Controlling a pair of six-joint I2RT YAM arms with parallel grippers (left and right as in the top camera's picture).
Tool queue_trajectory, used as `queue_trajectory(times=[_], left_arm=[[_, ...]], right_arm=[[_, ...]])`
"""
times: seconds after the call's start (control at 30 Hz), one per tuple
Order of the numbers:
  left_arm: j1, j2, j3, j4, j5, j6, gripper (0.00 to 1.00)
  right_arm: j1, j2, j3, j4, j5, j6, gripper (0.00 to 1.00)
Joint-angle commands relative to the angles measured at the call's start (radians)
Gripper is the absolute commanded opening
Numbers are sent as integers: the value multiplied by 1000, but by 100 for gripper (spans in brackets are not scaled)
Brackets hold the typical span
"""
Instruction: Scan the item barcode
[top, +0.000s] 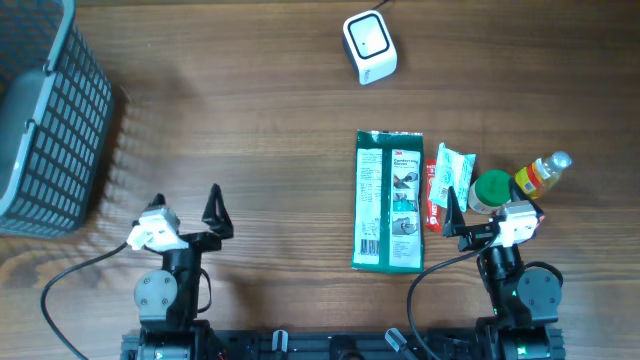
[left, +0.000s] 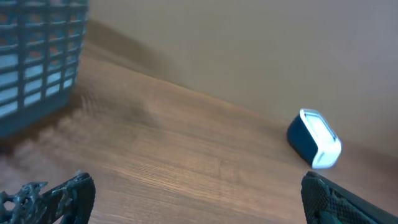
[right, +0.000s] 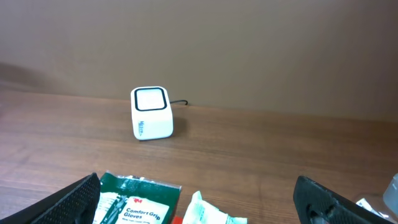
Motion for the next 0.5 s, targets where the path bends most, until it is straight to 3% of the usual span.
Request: queue_trajectory(times=[0.0, 0.47], left_arm=[[2, -7, -1, -9, 102, 224, 100], [1, -7, -1, -9, 92, 236, 100]], right_arm=[[-7, -8, -1, 3, 16, 15, 100], [-7, -8, -1, 3, 16, 15, 100]])
